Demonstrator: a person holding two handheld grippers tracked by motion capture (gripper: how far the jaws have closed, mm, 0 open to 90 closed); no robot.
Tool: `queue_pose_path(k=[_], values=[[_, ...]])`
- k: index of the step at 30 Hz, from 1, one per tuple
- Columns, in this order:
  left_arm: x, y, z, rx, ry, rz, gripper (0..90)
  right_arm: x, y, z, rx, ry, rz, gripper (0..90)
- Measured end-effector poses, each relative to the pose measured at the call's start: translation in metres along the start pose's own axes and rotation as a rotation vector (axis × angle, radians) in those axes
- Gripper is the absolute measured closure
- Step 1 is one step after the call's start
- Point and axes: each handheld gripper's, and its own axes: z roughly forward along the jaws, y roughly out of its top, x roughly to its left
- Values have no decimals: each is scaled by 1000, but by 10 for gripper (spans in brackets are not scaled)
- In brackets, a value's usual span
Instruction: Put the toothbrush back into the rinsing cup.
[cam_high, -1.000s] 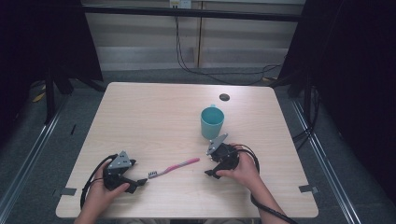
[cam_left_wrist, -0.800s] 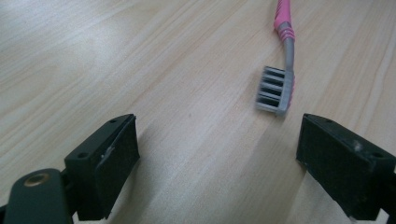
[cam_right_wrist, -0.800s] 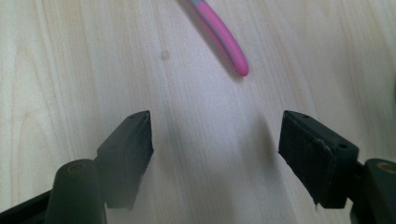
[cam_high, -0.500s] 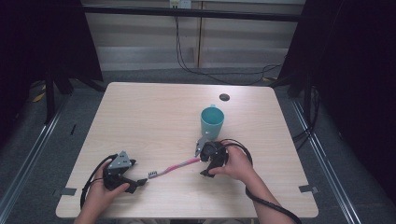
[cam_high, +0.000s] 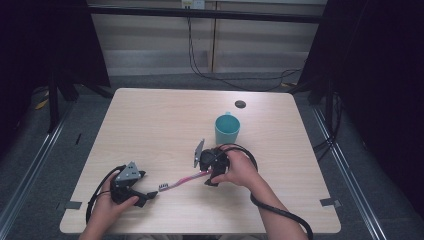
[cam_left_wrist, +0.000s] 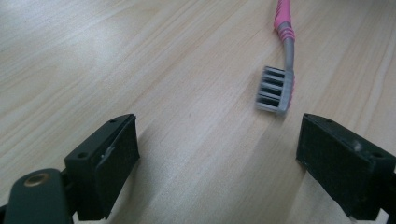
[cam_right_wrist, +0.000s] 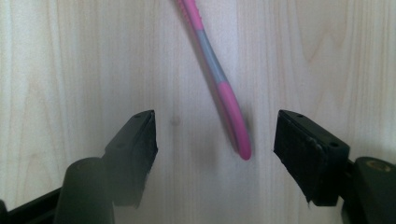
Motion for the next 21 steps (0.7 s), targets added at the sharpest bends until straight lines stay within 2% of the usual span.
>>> queue_pose_path(k=[6,12,15,17,21], values=[[0,0,0,0,0,0,126,-3,12,2,-11,9,-16,329],[0,0,0,-1,0,0,126,-4,28,6,3,10,-68,348],[0,0,0,-1,0,0,125,-2,34,8,4,26,-95,400],[0,0,0,1,1,0,125,0,37,11,23,41,-121,420],[0,0,0,0,1,-1,125,1,41,15,33,51,-131,438]])
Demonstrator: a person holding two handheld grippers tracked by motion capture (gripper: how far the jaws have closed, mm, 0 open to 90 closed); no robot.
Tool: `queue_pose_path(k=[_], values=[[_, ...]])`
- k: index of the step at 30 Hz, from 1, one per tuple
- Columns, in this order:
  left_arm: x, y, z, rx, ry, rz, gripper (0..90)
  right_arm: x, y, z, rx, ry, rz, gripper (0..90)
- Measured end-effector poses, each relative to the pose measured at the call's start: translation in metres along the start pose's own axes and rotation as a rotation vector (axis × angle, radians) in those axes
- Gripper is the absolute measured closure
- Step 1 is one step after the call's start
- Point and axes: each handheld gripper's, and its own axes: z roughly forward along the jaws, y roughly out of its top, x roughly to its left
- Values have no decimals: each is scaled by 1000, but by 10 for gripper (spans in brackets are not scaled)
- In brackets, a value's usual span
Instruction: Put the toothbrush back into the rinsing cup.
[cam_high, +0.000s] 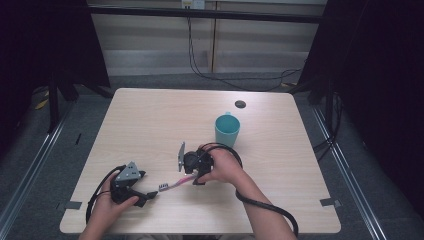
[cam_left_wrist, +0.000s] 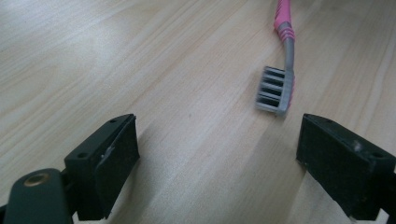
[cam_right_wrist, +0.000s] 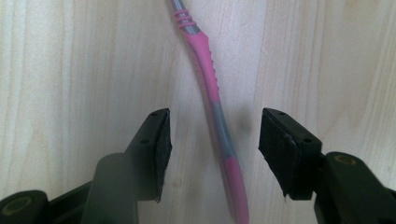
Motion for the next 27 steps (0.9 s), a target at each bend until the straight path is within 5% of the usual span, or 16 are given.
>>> queue_pose_path(k=[17,27], values=[[0,0,0,0,0,0,125,-5,21,11,27,63,-71,512],[0,0,0,1,-1,-1,126,-12,25,15,36,120,-33,664]])
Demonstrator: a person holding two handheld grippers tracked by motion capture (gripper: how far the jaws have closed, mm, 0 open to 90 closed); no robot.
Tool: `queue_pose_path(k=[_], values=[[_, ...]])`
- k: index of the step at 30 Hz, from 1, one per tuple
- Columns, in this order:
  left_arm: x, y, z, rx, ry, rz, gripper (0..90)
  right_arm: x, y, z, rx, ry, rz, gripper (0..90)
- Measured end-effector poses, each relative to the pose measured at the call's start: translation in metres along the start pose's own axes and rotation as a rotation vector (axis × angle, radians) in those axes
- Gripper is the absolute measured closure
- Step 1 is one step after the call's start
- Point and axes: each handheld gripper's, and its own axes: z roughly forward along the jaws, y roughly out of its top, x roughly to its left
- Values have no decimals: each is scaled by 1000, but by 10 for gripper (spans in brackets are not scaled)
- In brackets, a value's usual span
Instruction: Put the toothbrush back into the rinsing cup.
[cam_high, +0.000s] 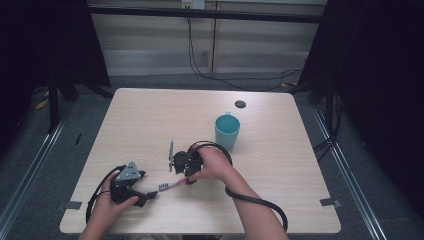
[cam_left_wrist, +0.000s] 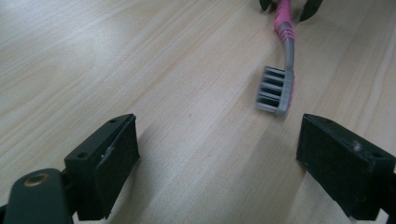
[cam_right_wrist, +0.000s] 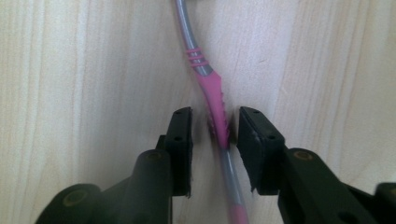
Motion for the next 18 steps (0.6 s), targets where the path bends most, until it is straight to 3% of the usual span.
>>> queue_pose_path(k=[1,2,3,9,14,18], values=[[0,0,0,0,0,0,126,0,2,-1,18,10,-9,741],[0,0,0,0,0,0,126,0,2,-1,18,10,-9,741],[0,0,0,-1,0,0,126,-2,4,0,51,24,-13,821],[0,0,0,-1,0,2,126,-4,8,0,85,47,-4,836],[0,0,0,0,0,0,126,-3,4,0,53,45,10,838],[1,0,-1,10,-2,13,126,0,-2,-2,31,47,54,838]])
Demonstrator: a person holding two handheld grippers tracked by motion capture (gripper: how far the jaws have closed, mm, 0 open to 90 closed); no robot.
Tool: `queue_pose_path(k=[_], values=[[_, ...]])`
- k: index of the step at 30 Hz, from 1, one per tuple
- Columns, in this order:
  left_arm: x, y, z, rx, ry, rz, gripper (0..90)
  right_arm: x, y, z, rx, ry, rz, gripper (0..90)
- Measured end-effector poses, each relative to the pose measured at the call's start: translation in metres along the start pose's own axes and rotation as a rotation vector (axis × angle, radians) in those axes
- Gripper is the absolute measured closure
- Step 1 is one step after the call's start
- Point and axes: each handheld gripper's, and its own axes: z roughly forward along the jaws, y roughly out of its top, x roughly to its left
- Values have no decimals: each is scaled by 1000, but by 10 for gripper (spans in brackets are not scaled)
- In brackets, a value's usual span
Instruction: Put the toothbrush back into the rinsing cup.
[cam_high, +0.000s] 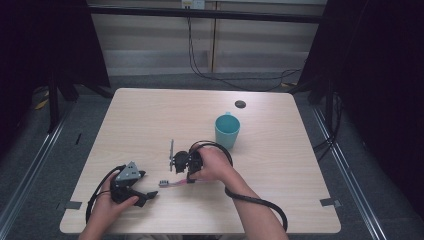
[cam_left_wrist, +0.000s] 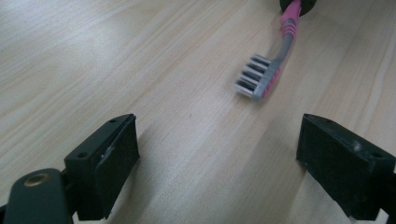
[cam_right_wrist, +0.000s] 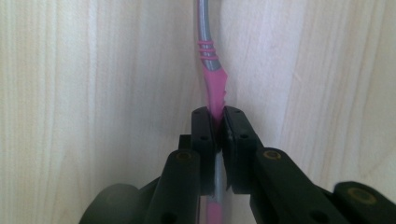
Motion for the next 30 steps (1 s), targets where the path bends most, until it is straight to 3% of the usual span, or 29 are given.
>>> queue_pose_path(k=[6,7,13,18,30], values=[[0,0,0,-1,0,0,125,0,-15,-6,-54,-9,31,839],[0,0,0,1,2,0,126,-1,-22,-10,-93,-12,53,840],[0,0,0,0,1,0,125,-2,-42,-23,-185,-28,124,840],[0,0,0,2,2,0,125,-1,-60,-34,-224,-63,154,840],[0,0,0,-1,1,-1,125,1,-86,-49,-320,-95,214,840]])
